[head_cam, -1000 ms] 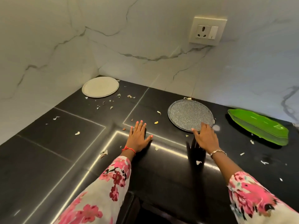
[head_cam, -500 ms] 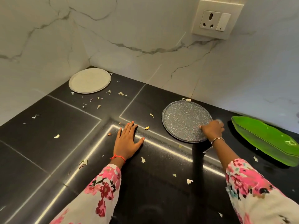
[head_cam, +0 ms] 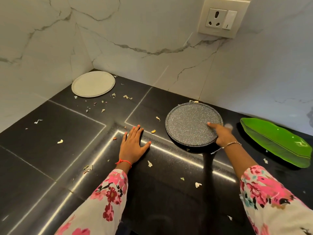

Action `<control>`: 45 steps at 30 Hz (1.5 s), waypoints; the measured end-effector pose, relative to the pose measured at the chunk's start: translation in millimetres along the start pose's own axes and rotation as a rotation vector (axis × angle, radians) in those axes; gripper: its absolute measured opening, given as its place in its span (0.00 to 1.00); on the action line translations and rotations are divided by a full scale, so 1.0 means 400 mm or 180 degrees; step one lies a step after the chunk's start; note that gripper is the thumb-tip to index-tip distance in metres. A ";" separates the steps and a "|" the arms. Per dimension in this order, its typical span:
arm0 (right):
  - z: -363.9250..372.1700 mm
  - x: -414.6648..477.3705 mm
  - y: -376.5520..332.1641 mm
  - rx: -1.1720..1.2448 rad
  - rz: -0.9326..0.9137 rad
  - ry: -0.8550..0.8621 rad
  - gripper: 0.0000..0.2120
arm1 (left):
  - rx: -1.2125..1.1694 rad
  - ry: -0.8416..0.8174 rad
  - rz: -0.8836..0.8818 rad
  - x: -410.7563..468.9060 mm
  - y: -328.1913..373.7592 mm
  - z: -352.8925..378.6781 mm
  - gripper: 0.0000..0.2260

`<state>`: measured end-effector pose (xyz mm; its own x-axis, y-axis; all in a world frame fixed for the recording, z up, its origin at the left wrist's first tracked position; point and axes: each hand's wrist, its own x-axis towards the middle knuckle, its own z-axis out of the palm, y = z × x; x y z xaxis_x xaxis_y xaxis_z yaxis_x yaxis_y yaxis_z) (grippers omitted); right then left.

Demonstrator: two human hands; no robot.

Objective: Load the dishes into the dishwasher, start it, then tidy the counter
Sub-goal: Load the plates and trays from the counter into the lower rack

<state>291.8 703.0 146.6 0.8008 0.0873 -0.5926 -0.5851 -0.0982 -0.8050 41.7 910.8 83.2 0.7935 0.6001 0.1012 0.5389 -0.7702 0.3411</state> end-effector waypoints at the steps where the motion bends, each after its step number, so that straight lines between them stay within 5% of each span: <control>1: -0.002 0.001 0.010 0.0033 0.0083 -0.0130 0.28 | -0.0018 0.0004 -0.0003 0.001 0.000 0.000 0.38; 3: 0.003 -0.023 0.027 0.0104 0.0162 -0.0237 0.30 | -0.0013 0.0005 0.0000 0.000 0.000 0.000 0.38; 7: 0.019 -0.118 0.047 0.0340 -0.0128 -0.0090 0.12 | -0.0015 -0.0036 0.0012 -0.002 0.001 -0.005 0.39; 12: -0.024 -0.218 0.084 0.0557 -0.0472 0.0176 0.20 | -0.0226 -0.0107 0.0059 -0.029 0.006 -0.010 0.33; 16: -0.083 -0.294 0.126 0.0668 -0.0519 0.0286 0.09 | -0.0458 -0.0079 0.0199 -0.099 0.011 -0.018 0.26; 22: -0.175 -0.400 0.224 0.0956 -0.0519 0.0244 0.11 | -0.0554 -0.0181 0.0349 -0.259 0.006 -0.037 0.35; 25: -0.219 -0.453 0.274 0.0999 -0.0524 0.0186 0.11 | -0.0411 -0.0179 0.0326 -0.362 0.010 -0.038 0.31; 30: -0.319 -0.534 0.355 0.0966 -0.0486 -0.0065 0.11 | -0.0132 -0.0244 0.0177 -0.533 0.040 -0.037 0.43; 37: -0.546 -0.643 0.485 0.0777 -0.0479 -0.0389 0.18 | -0.0472 -0.0313 -0.0280 -0.782 0.143 0.006 0.34; 45: -0.855 -0.797 0.666 0.0471 -0.0431 -0.0669 0.18 | -0.0338 -0.1090 -0.0271 -1.217 0.249 0.104 0.44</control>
<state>-75.2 309.8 130.5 0.8377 0.2949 -0.4597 -0.4994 0.0726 -0.8633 -279.0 533.1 29.1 0.8054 0.5400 -0.2444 0.5890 -0.6831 0.4317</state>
